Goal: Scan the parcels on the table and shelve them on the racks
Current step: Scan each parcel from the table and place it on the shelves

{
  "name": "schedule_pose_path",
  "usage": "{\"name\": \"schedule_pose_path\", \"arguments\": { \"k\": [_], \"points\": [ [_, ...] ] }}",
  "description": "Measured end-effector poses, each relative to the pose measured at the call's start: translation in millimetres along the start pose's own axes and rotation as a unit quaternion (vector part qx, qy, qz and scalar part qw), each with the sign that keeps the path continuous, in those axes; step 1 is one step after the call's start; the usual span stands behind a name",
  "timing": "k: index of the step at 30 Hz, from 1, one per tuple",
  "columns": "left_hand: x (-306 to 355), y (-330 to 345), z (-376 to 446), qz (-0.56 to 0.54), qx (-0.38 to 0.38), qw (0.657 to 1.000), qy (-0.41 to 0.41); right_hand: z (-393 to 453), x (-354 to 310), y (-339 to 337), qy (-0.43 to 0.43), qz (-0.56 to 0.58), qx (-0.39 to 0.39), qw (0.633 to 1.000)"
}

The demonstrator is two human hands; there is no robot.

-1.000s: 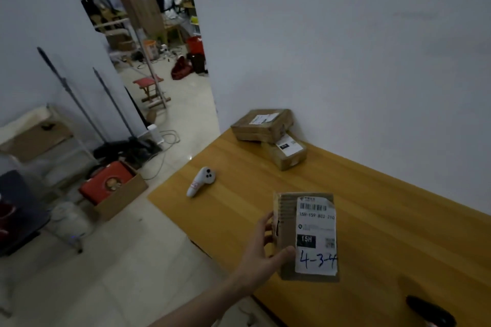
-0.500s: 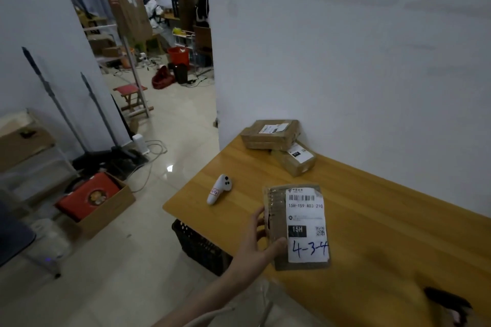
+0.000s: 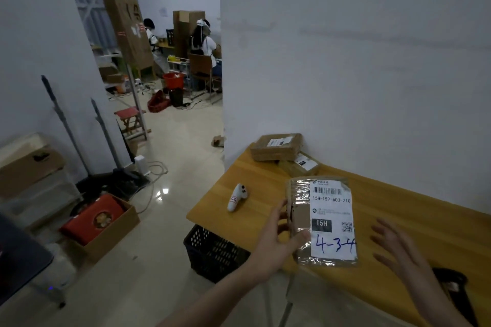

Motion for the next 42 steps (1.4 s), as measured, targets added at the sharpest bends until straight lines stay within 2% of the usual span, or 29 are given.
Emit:
{"name": "schedule_pose_path", "arguments": {
  "k": [1, 7, 15, 21, 27, 35, 38, 42],
  "points": [
    [6.1, 10.9, -0.3, 0.004, -0.014, 1.000, 0.006, -0.6, 18.1, -15.0, -0.015, 0.001, 0.012, 1.000],
    [33.6, 116.6, -5.1, 0.018, -0.133, 0.991, 0.026, -37.0, -1.8, -86.2, -0.086, 0.033, 0.046, 0.995],
    [39.2, 342.8, -55.5, 0.029, -0.294, 0.955, 0.011, -178.0, 15.8, -272.2, -0.092, 0.002, 0.200, 0.975],
    [56.4, 527.3, -139.3, 0.026, -0.465, 0.885, 0.004, -329.1, 18.9, -409.0, -0.030, 0.006, 0.310, 0.950],
    [78.7, 668.1, -225.1, 0.045, -0.586, 0.808, 0.032, -446.9, -2.9, -496.1, 0.002, 0.005, 0.428, 0.904],
    [78.3, 795.7, -285.2, 0.049, -0.663, 0.746, 0.047, -525.7, -4.1, -576.6, 0.018, -0.034, 0.543, 0.839],
    [78.7, 847.2, -289.4, 0.050, -0.677, 0.732, 0.050, -536.2, 3.3, -616.1, 0.024, -0.053, 0.565, 0.823],
    [87.5, 919.7, -279.6, 0.041, -0.674, 0.735, 0.057, -532.9, 12.7, -685.8, 0.024, -0.071, 0.566, 0.821]
  ]
}}
Point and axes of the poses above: each hand's wrist, its own z-axis towards the middle knuckle, its own y-axis out of the palm, x = y × z, the point moved 3 cm from there along z, towards the middle knuckle, and after that the axes turned 11 degrees about -y, right-handed, at the moved point
